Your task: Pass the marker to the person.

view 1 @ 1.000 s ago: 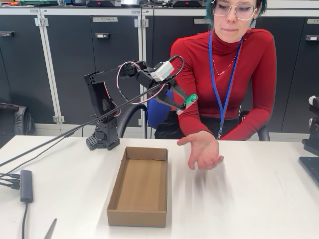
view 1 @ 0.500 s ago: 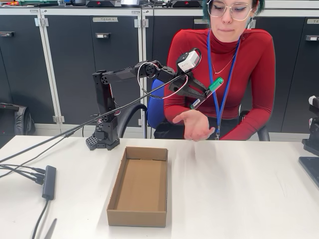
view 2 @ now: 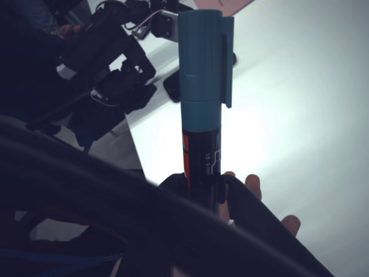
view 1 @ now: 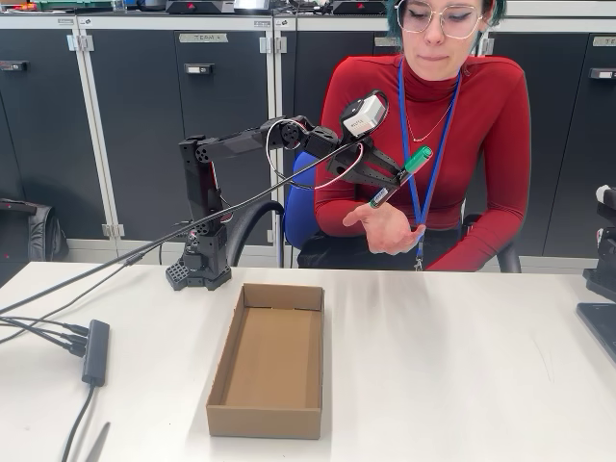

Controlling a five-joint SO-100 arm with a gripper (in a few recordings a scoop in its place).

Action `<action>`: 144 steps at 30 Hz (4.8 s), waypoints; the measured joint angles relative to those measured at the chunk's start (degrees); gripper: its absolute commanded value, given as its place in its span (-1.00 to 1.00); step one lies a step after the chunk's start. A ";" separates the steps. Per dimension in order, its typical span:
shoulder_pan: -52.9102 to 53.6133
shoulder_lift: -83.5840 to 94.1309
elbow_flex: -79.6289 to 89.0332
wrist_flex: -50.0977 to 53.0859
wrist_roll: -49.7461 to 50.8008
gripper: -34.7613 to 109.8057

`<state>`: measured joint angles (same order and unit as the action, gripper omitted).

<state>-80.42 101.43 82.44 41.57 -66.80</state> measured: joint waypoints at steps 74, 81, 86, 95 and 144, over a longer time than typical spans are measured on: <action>0.09 2.37 -4.92 9.58 5.01 -0.06; 0.62 2.37 -5.01 10.20 5.19 -0.06; 1.05 2.37 -5.01 10.20 5.19 -0.06; 1.67 2.37 -5.01 9.93 4.48 -0.06; 2.20 2.81 -2.72 7.38 4.66 -0.06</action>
<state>-78.22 104.24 79.72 48.96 -62.14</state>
